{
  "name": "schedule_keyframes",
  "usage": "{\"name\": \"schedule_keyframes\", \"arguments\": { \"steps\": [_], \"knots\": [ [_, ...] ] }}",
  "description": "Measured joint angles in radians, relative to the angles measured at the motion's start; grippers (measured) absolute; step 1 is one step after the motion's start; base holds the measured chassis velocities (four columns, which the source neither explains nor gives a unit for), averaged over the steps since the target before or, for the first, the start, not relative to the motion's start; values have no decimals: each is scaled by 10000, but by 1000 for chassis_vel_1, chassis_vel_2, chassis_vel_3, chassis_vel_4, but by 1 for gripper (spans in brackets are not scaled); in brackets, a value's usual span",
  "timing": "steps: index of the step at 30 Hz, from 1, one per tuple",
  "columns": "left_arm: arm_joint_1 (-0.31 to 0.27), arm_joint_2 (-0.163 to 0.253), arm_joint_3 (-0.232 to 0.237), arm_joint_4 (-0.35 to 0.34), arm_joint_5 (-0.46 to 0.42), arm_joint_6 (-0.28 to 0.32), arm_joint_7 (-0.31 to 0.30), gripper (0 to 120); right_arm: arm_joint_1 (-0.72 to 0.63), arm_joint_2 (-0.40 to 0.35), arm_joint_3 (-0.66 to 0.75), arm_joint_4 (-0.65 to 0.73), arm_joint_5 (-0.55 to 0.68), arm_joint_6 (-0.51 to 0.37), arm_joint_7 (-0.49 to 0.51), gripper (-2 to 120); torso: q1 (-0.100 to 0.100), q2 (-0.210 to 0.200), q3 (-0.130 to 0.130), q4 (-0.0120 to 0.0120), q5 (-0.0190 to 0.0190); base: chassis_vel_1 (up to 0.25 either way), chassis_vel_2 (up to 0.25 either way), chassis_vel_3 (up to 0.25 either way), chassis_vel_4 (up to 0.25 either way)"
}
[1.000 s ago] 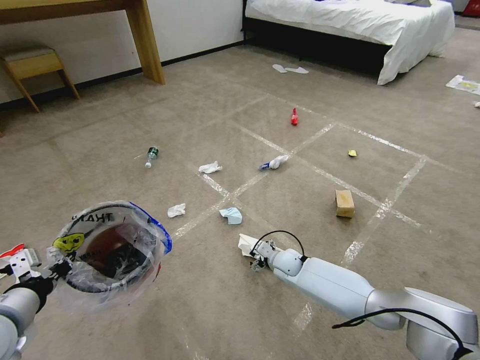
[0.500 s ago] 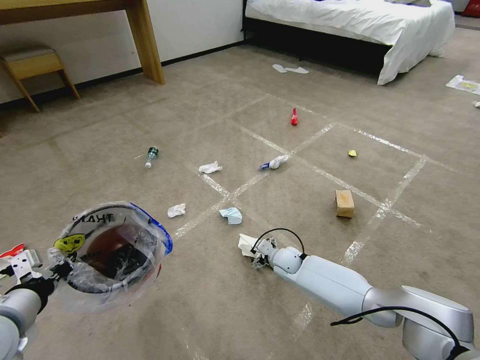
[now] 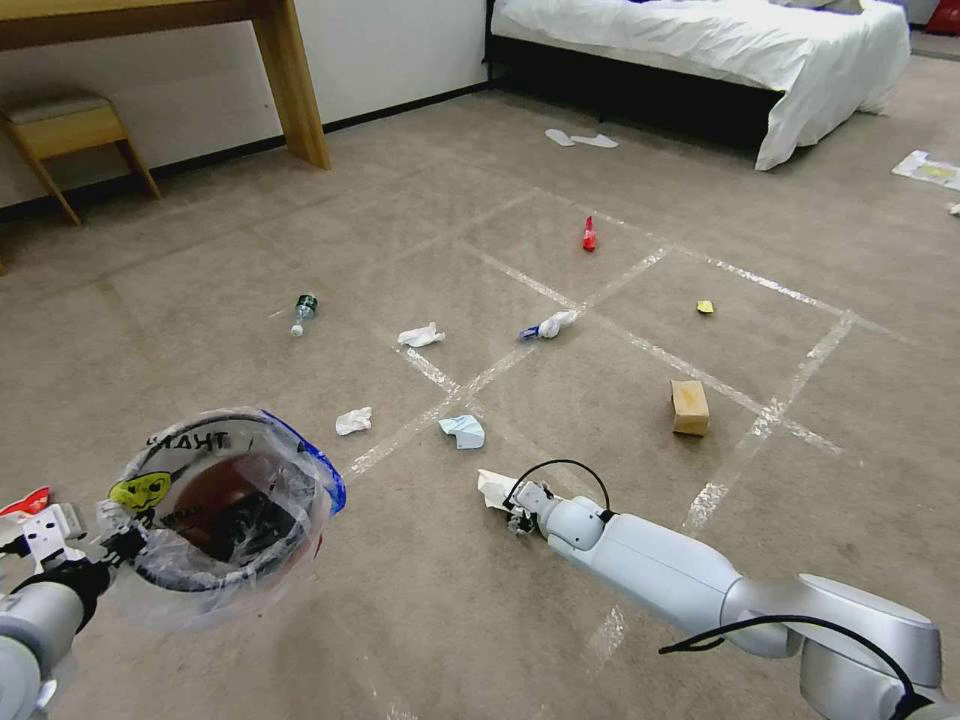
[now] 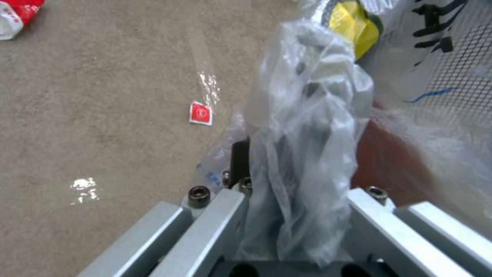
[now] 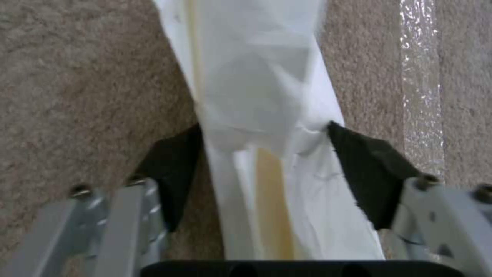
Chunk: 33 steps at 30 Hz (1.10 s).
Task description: Pick up the trash bin and place the garbage on the floor into it.
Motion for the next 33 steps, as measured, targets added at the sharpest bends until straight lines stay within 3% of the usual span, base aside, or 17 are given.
{"name": "schedule_keyframes", "arguments": {
  "steps": [2,7,15,33],
  "knots": [
    [-7,9,1,45,0,0,1,1,-6,-39,9,24,6,-13,45,50,0,-1,1,1,-1,0,0,0,0],
    [-23,-8,31,111,24,0,19,1,-7,-75,13,99,51,-116,90,36,0,-1,1,-2,-2,0,0,0,0],
    [-94,93,32,180,19,0,26,1,21,-252,112,464,413,-174,384,4,1,-1,1,-2,-3,0,0,0,0],
    [-48,-6,93,134,52,0,22,1,-549,-535,713,855,758,-78,814,0,0,-1,1,0,-2,0,0,0,0]
  ]
}}
